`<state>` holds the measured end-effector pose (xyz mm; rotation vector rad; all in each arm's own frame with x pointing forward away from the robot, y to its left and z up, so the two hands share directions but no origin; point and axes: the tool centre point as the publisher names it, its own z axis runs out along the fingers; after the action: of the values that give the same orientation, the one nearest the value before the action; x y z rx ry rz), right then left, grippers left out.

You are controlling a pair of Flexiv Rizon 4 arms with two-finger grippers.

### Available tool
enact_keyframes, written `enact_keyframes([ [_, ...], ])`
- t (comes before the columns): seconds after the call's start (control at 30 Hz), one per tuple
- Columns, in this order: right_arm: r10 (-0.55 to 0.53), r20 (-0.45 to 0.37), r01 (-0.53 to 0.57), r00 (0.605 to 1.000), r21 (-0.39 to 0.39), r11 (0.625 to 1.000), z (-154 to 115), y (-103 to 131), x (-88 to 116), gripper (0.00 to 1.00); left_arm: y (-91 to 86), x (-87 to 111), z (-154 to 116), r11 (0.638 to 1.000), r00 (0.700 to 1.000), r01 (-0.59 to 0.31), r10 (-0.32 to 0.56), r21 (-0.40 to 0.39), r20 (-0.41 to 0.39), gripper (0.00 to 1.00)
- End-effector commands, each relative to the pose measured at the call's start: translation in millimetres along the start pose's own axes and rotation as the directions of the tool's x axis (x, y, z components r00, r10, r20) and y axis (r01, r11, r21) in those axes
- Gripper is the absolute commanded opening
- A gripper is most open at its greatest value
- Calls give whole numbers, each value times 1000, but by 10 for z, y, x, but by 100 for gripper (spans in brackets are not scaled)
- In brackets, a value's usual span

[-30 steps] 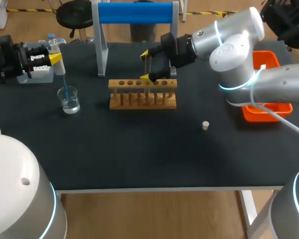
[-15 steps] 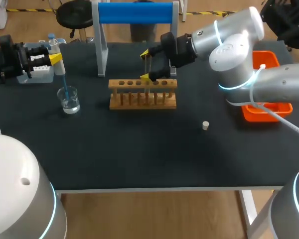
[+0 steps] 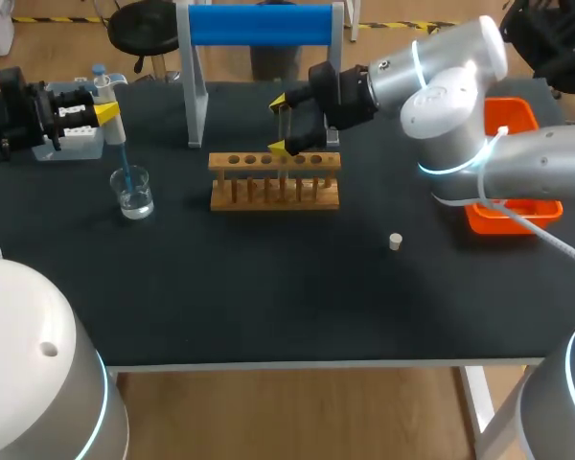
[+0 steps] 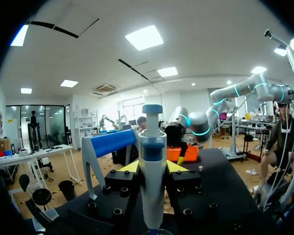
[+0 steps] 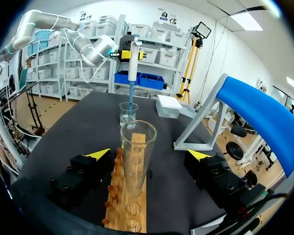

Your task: Invert the test tube, pick up the pipette, mount the tip to pipette, aspirate from beaker and dispense into the tube, eject the tip, return the pipette, and cap with the stopper.

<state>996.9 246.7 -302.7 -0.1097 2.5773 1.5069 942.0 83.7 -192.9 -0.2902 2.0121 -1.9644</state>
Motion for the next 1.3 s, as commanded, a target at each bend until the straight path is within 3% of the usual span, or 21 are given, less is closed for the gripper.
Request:
enact_keyframes([
  [0.03,-1,-1,1,1000,0,1000,9,-6,-12,100,-13,10,-5,1000,1000,1,-1,-2,2,0],
  [0.6,-1,-1,1,1000,0,1000,9,-6,-12,100,-13,10,-5,1000,1000,1,-1,-2,2,0],
  [0.87,-1,-1,1,1000,0,1000,9,-6,-12,100,-304,43,29,999,1000,-10,11,-46,30,0],
  [1.3,-1,-1,1,1000,0,1000,9,-6,-12,100,-970,114,243,998,999,-28,29,-58,18,0],
])
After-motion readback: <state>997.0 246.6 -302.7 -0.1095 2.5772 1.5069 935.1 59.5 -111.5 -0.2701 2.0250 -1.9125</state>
